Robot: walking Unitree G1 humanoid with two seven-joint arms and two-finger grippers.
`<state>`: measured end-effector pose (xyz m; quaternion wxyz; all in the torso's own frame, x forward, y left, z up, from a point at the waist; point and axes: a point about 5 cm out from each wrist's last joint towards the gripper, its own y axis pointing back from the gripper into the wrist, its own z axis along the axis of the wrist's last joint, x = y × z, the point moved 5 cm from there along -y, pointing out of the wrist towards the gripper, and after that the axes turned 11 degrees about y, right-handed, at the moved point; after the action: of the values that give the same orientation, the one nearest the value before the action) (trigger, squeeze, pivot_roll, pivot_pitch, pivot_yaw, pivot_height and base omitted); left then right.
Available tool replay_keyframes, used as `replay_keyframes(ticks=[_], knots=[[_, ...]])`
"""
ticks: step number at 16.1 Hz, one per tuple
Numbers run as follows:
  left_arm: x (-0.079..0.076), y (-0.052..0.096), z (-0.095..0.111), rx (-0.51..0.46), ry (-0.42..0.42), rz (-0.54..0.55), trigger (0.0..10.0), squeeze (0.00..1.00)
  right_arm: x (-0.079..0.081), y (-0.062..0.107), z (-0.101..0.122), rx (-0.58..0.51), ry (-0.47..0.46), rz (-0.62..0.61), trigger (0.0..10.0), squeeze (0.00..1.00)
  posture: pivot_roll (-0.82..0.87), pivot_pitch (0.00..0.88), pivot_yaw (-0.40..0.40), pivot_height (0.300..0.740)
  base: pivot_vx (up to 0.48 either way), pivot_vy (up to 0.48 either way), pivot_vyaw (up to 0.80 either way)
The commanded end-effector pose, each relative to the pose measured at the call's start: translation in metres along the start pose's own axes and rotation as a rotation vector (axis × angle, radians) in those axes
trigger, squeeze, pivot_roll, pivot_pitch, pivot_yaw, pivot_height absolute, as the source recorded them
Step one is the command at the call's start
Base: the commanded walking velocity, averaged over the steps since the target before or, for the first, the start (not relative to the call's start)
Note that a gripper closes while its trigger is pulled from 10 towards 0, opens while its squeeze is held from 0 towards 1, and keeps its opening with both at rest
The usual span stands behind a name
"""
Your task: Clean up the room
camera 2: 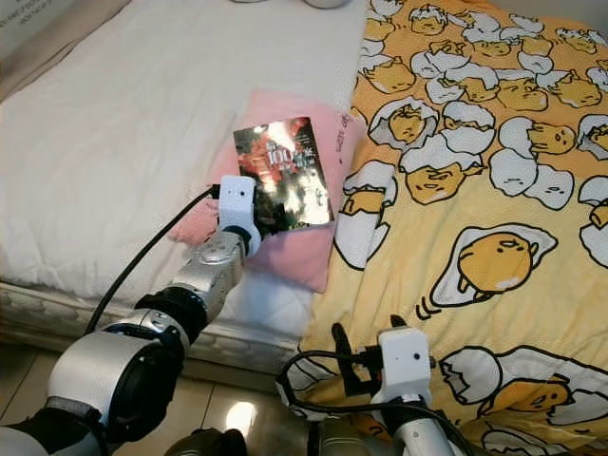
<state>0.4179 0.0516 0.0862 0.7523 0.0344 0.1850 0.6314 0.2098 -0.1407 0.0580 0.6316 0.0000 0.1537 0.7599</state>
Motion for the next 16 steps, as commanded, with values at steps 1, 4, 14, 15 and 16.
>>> replay_keyframes(ticks=[1,4,14,15,16], knots=[[0.012,0.007,-0.038,0.136,0.035,0.037,0.0,0.00,0.001,0.001,-0.005,0.023,0.005,0.005,10.0,0.00,-0.24,0.158,-0.001,0.740,0.000,0.000,0.00],[0.021,0.007,-0.035,0.128,0.080,0.055,0.0,0.00,0.000,0.001,-0.004,0.023,0.003,0.003,10.0,0.00,-0.24,0.158,-0.001,0.740,0.000,0.000,0.00],[0.020,0.007,-0.032,0.115,0.091,-0.003,0.0,0.00,-0.004,-0.012,0.001,0.001,0.005,0.016,10.0,0.00,-0.22,0.140,-0.016,0.740,0.000,0.000,0.00],[0.019,0.007,-0.032,0.113,0.091,-0.013,0.0,0.00,-0.005,-0.013,0.001,0.001,0.005,0.013,10.0,0.00,-0.22,0.135,-0.011,0.740,0.000,0.000,0.00],[0.017,0.006,-0.030,0.107,0.098,-0.030,0.0,0.00,-0.006,-0.014,0.000,0.000,0.005,0.009,10.0,0.00,-0.23,0.127,-0.005,0.740,0.000,0.000,0.00]])
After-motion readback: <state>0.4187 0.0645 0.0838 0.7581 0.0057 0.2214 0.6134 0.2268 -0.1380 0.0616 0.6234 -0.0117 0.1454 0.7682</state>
